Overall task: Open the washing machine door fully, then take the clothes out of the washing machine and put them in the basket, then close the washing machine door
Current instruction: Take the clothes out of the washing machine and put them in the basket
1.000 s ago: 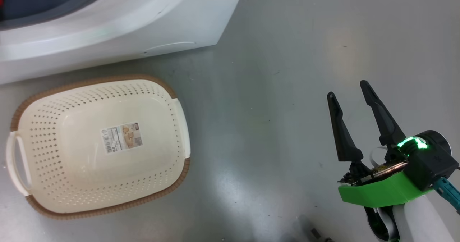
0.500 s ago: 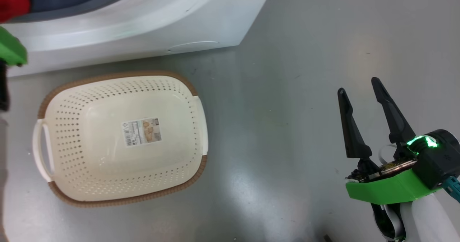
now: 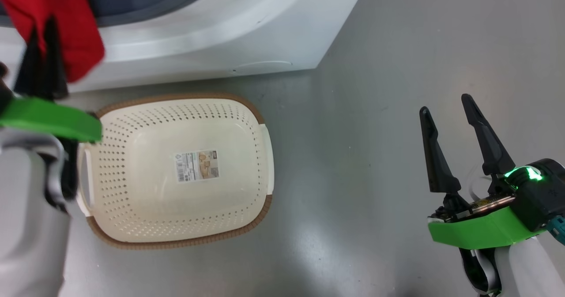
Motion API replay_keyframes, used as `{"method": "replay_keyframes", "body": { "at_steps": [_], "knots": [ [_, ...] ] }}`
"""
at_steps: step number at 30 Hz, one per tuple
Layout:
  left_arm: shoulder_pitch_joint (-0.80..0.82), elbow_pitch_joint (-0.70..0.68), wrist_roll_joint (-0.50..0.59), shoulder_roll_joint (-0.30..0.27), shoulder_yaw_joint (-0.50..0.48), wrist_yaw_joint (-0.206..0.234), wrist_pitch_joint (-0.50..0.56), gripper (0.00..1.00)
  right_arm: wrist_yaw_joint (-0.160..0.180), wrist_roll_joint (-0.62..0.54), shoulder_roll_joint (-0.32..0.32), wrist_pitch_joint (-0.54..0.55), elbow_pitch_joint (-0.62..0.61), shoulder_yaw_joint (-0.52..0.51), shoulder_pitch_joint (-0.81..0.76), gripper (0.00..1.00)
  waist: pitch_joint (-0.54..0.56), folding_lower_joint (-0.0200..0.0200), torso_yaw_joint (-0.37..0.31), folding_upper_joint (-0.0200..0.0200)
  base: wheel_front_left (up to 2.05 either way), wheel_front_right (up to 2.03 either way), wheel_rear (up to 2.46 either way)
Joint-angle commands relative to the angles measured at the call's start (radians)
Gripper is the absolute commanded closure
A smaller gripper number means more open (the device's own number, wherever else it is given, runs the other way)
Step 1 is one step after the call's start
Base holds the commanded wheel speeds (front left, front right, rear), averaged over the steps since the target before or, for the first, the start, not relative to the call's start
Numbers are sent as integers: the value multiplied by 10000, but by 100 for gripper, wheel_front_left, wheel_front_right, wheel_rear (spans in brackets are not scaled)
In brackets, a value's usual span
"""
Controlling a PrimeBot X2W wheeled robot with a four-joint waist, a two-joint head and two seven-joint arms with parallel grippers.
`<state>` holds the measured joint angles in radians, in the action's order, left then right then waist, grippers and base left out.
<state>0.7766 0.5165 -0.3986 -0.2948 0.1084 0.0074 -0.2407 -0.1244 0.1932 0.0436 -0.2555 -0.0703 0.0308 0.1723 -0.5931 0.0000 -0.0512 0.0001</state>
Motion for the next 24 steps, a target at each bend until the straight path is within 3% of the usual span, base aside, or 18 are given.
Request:
{"method": "replay_keyframes", "body": {
  "at_steps": [1,13,24],
  "knots": [
    [-372,-471,76,-410,-233,137,-112,100,-63,37,66,-63,-212,163,-97,0,195,0,107,-1,0,0,0],
    [-2909,-3394,439,-181,-26,962,-121,100,-63,131,66,-63,-139,-20,-302,0,1378,0,227,-1,0,0,0],
    [-4559,-4747,487,93,126,1365,-122,100,-63,263,66,-63,-147,-153,-566,0,2300,0,274,-1,0,0,0]
  ]
}}
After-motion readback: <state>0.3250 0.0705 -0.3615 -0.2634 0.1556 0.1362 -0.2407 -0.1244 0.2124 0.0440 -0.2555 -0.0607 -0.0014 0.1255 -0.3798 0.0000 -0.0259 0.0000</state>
